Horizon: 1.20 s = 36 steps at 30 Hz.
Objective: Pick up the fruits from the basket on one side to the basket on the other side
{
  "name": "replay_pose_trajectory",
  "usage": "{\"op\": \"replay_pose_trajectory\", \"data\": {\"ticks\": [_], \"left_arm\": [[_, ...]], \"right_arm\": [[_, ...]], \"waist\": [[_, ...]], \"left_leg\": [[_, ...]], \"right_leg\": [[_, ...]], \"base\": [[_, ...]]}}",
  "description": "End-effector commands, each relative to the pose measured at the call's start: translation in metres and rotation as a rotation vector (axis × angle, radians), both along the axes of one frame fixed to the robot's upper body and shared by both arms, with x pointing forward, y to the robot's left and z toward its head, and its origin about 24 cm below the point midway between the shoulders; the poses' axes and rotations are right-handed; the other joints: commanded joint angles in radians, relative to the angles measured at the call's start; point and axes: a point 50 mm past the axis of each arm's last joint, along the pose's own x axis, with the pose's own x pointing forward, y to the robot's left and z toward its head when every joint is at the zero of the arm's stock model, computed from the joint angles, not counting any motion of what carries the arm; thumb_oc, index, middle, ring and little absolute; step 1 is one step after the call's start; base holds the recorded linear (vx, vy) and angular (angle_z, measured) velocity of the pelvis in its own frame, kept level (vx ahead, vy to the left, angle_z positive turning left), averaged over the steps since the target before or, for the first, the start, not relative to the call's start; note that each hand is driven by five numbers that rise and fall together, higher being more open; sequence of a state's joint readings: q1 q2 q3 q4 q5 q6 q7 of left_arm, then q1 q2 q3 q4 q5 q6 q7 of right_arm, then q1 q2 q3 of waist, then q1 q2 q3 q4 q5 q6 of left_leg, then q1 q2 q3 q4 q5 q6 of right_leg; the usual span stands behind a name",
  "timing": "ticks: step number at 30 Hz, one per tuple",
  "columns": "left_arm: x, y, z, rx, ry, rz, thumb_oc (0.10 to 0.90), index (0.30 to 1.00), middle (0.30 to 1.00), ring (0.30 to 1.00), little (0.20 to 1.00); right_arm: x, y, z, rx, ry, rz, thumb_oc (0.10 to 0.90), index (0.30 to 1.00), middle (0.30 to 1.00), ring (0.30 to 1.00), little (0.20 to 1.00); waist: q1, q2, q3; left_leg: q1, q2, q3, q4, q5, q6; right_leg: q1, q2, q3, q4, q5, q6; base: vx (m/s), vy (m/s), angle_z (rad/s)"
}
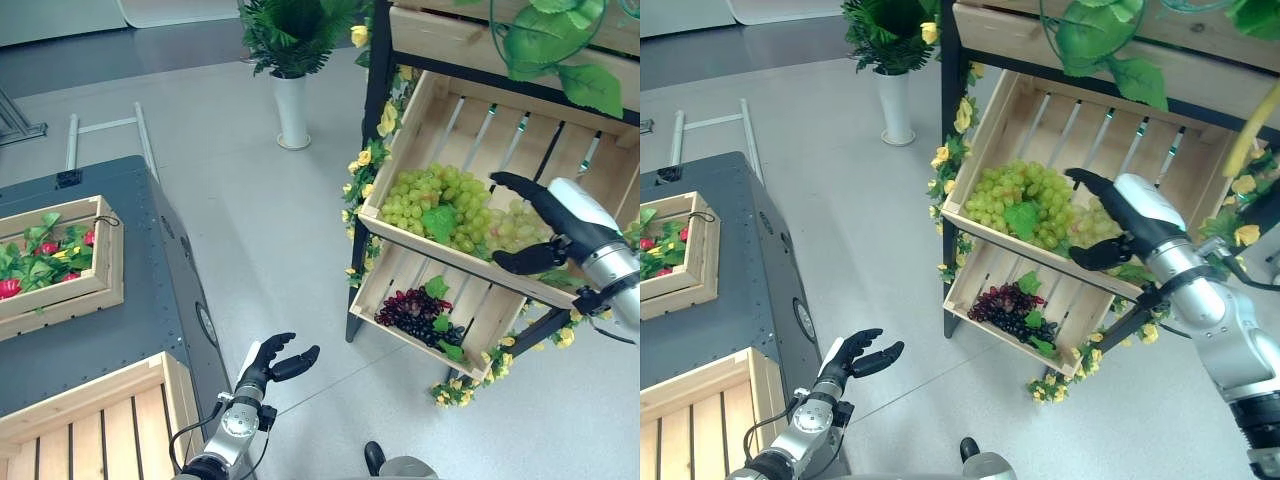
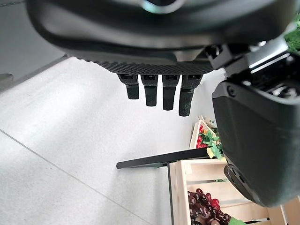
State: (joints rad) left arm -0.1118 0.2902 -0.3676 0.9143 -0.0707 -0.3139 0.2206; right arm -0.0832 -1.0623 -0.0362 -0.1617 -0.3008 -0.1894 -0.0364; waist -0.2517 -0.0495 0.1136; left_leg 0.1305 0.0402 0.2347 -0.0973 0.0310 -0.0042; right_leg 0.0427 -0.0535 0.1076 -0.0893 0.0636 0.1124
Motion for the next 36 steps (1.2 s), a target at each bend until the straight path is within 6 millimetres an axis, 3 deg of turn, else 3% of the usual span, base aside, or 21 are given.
{"op": "replay_pose_trajectory", "data": {"ticks": [1, 4, 8, 17, 21, 24, 28, 36], "left_arm": [[0.030, -0.003, 0.028, 0.009, -0.194, -0.033, 0.800, 0.900, 0.900, 0.900, 0.900], [0.030, -0.006, 0.028, 0.008, -0.201, -0.041, 0.800, 0.900, 0.900, 0.900, 0.900], [0.030, -0.008, 0.028, 0.007, -0.204, -0.043, 0.800, 0.900, 0.900, 0.900, 0.900], [0.025, -0.009, 0.023, 0.014, -0.178, -0.047, 0.800, 0.900, 0.900, 0.900, 0.900], [0.020, -0.010, 0.021, 0.016, -0.167, -0.056, 0.800, 0.900, 0.900, 0.900, 0.900], [0.017, -0.009, 0.018, 0.021, -0.153, -0.061, 0.800, 0.900, 0.900, 0.900, 0.900], [0.008, -0.010, 0.008, 0.036, -0.088, -0.068, 0.800, 0.900, 0.900, 0.900, 0.900], [0.002, -0.023, 0.002, 0.024, -0.083, -0.099, 0.800, 0.900, 0.900, 0.900, 0.900]], "right_arm": [[-0.016, 0.010, 0.066, -0.178, -0.467, 0.044, 0.800, 0.900, 0.900, 0.900, 0.900], [-0.024, 0.026, 0.067, -0.298, -0.519, 0.113, 0.800, 0.900, 0.900, 0.900, 0.900], [-0.031, 0.041, 0.067, -0.319, -0.560, 0.227, 0.800, 0.900, 0.900, 0.900, 0.900], [-0.044, 0.068, 0.061, -0.244, -0.611, 0.432, 0.800, 0.900, 0.900, 0.900, 0.900], [-0.046, 0.077, 0.056, -0.101, -0.503, 0.519, 0.800, 0.900, 0.900, 0.900, 0.900], [-0.045, 0.082, 0.044, 0.016, -0.387, 0.575, 0.800, 0.900, 0.900, 0.900, 0.900], [-0.039, 0.093, 0.012, 0.155, -0.192, 0.641, 0.800, 0.900, 0.900, 0.900, 0.900], [-0.022, 0.112, -0.035, 0.405, 0.056, 0.643, 0.800, 0.900, 0.900, 0.900, 0.900]], "waist": [[0.039, -0.016, -0.045], [0.042, -0.013, -0.050], [0.047, -0.011, -0.053], [0.064, -0.004, -0.057], [0.075, -0.001, -0.058], [0.084, 0.001, -0.057], [0.096, 0.004, -0.051], [0.118, 0.009, -0.040]], "left_leg": [[0.028, -0.047, 0.024, 0.010, -0.129, 0.026], [0.029, -0.047, 0.024, 0.010, -0.132, 0.028], [0.030, -0.047, 0.023, 0.010, -0.134, 0.028], [0.032, -0.049, 0.012, 0.010, -0.137, 0.026], [0.032, -0.050, 0.003, 0.010, -0.134, 0.025], [0.033, -0.051, 0.000, 0.010, -0.131, 0.022], [0.036, -0.053, -0.006, 0.011, -0.127, 0.024], [0.039, -0.055, -0.021, 0.015, -0.130, 0.028]], "right_leg": [[0.010, 0.087, 0.009, 0.006, -0.018, -0.027], [0.011, 0.087, 0.008, 0.005, -0.020, -0.024], [0.013, 0.084, 0.001, 0.005, -0.022, -0.024], [0.020, 0.078, -0.017, 0.005, -0.029, -0.023], [0.023, 0.075, -0.025, 0.005, -0.030, -0.025], [0.024, 0.071, -0.035, 0.006, -0.031, -0.024], [0.027, 0.065, -0.049, 0.010, -0.033, -0.024], [0.036, 0.055, -0.080, 0.016, -0.044, -0.029]], "base": [[0.00, 0.000, -0.08], [0.01, -0.008, -0.08], [0.00, -0.004, -0.02], [0.00, 0.000, 0.00], [0.01, -0.016, 0.05], [0.00, -0.024, 0.08], [0.00, -0.028, 0.00], [0.01, -0.047, 0.08]]}}
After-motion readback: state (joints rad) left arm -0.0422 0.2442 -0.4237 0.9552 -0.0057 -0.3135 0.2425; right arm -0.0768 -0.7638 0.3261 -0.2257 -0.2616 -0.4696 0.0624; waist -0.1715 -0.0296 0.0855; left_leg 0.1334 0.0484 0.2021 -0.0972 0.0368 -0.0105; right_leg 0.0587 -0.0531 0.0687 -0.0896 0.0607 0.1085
